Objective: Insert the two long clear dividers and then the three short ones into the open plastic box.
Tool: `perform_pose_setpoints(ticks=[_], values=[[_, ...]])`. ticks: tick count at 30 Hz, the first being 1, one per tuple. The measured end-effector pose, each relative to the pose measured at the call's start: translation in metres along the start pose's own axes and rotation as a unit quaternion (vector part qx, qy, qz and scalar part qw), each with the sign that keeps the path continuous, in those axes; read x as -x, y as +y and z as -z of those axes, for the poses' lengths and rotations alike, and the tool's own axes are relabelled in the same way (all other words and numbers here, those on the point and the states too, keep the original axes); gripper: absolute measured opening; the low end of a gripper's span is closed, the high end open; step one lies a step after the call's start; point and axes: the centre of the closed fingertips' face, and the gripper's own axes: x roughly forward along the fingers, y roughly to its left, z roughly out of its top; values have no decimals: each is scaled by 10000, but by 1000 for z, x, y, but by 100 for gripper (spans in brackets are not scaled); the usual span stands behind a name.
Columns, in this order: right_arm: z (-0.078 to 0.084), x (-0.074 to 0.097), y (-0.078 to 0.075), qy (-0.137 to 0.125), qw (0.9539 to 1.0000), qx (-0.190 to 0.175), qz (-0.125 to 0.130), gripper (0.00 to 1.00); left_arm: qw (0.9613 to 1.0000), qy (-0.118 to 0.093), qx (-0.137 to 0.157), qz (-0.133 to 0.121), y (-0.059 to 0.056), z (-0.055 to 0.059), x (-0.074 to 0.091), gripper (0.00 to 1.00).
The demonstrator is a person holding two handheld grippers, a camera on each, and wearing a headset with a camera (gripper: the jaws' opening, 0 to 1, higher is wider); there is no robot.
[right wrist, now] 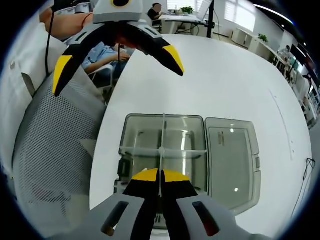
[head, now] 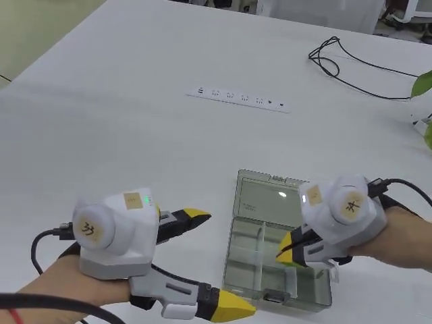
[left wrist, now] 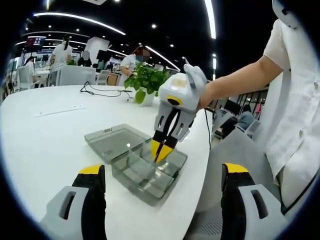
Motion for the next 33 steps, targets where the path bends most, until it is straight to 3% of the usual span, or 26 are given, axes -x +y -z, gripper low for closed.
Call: perform_pose_setpoints(ticks=[11,33], values=[[5,-8,0,286,9994,186,39,2,10000,-1,5,13,1,0,-2,98],[7,-9,1,354,9991,164,186,6,9999,23,-92,-60,3,-2,2,98]])
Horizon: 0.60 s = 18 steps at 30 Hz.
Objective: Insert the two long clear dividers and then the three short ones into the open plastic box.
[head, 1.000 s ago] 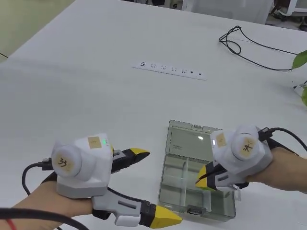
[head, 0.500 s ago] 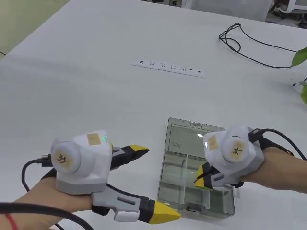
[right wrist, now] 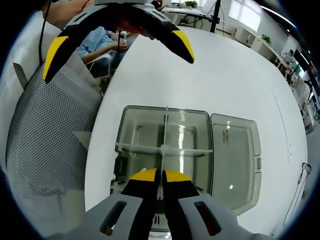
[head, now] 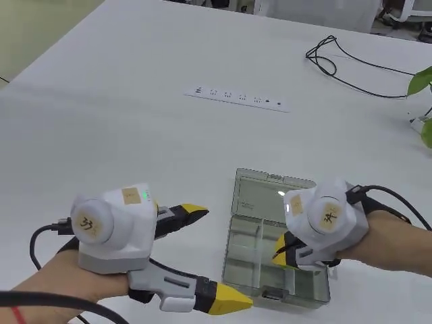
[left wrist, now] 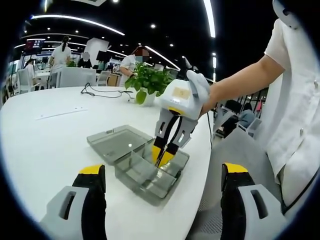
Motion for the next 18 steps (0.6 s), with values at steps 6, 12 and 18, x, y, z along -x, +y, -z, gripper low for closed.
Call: perform_pose_setpoints(ticks=[6,12,18], values=[[-6,11,-3,-257,9992,-295,100,13,10000,-16,-15,-41,-1,-1,4,98],[-10,31,-11,-562,9963,-572,303,19,9999,-38,-9,-113,0,-3,8,99],[-4,58,-19,-833,9909,-896,558,25,9999,-32,-9,-151,0,-4,11,99]])
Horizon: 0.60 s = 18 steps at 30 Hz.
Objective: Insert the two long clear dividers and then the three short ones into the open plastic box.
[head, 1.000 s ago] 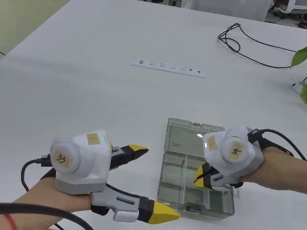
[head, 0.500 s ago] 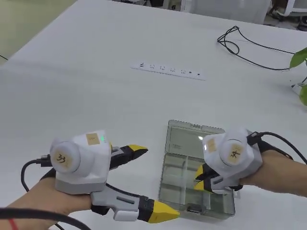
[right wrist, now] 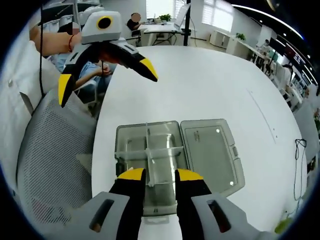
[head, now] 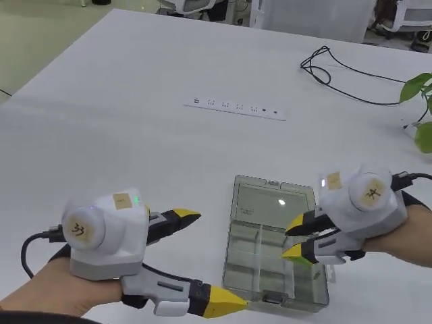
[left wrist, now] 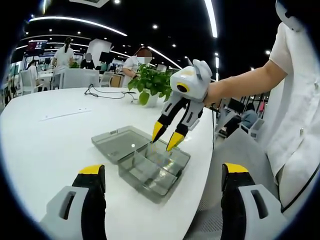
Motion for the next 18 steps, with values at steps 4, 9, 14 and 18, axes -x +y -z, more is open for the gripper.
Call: perform_pose_setpoints(ticks=[4,9,14,18], values=[[8,17,-6,-84,9997,-170,131,28,10000,5,-6,-23,0,0,1,99],[31,36,-12,-4,9993,-260,274,32,10000,-25,-9,-56,0,-3,2,100],[67,53,-12,234,9985,-386,313,38,10000,10,-16,-56,-1,-2,2,100],[101,67,-12,453,9968,-566,346,41,10000,16,-10,-65,-2,-2,2,100]])
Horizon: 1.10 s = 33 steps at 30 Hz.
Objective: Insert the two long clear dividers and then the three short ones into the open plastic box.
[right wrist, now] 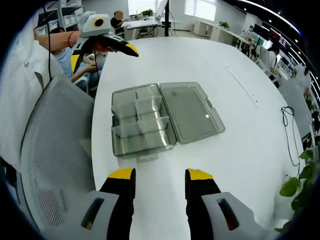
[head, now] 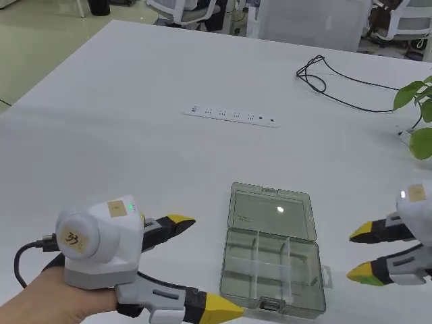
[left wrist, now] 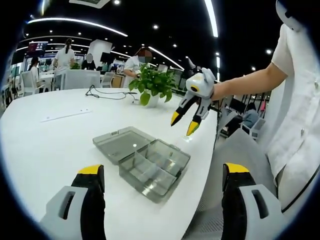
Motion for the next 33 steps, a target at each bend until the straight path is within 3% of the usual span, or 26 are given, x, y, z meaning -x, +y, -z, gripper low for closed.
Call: perform_pose_setpoints(ticks=[4,7,11,20,24,33], values=[[31,8,-1,234,9997,-87,-5,44,10000,9,9,-24,0,0,0,100],[50,11,-2,346,9994,-76,-38,53,10000,44,-12,-22,-1,1,0,100],[77,12,-5,606,9981,-69,-74,53,10000,61,-4,-35,-1,1,-1,100],[137,3,-12,1539,9865,524,-214,52,9999,68,-12,-89,-1,-2,0,100],[147,-1,-18,1590,9856,547,-187,50,9999,98,-16,-107,-1,-1,1,100],[146,-5,-7,1690,9835,620,-170,44,9998,132,18,-123,-3,0,1,100]])
